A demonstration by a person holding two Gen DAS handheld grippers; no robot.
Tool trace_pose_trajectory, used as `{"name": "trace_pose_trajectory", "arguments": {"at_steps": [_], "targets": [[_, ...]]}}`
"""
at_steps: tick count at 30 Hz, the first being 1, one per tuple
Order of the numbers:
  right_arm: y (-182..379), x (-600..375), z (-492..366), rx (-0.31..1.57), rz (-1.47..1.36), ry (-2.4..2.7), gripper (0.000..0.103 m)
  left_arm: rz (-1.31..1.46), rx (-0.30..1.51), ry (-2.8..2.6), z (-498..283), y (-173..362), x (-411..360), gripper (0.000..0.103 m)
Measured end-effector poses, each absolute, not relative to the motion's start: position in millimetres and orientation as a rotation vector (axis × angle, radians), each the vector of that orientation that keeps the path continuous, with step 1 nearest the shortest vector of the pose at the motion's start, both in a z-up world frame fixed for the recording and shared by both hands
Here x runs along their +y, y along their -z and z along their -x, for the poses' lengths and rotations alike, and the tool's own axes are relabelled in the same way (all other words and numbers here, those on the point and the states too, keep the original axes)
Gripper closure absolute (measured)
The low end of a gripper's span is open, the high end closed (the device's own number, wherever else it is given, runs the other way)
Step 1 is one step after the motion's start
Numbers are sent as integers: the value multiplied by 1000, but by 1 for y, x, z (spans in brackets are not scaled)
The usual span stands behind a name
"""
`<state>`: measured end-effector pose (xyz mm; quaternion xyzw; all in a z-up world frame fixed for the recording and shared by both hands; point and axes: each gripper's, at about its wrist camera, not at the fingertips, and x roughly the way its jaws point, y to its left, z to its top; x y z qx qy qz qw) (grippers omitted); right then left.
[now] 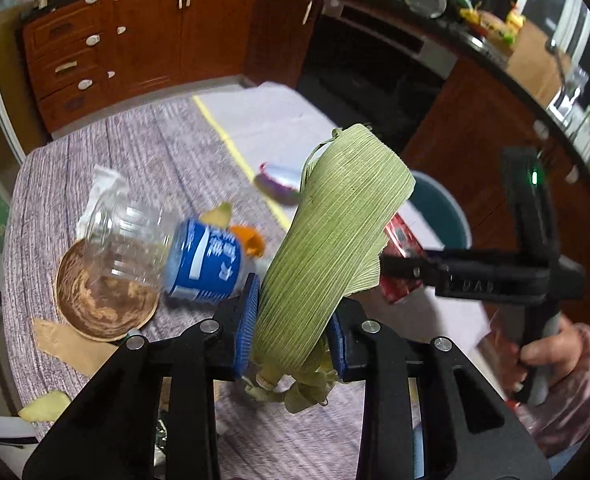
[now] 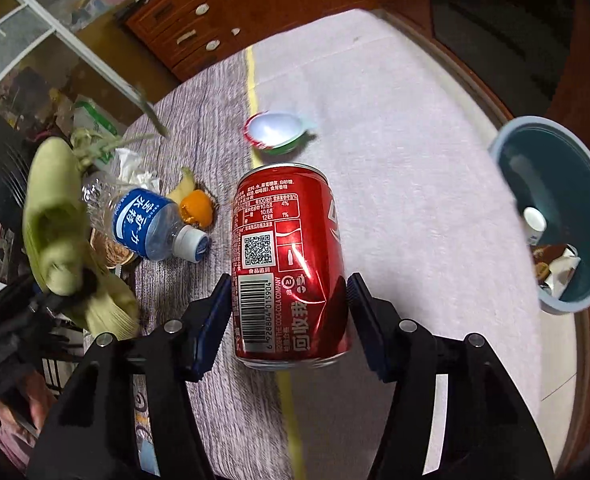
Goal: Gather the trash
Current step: 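Carry the corn husks and cola can over the teal bin and open both tools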
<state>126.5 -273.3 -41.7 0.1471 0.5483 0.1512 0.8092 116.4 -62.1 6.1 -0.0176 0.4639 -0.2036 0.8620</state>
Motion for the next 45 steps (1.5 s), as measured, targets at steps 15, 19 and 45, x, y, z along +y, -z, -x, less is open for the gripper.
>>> {"name": "trace_pose_trajectory", "arguments": {"at_steps": [15,19,45], "targets": [[16,-398,-90,1047,-468,-176,48,-47,929,546,-135,-38,-170,72],[14,-443,-86,1010,-513,-110,47,-82,933,587,-143,-36,-209,73],[86,-561,-137,1094,-623,74,28,-166,1040,747,-215,14,-366,79]]}}
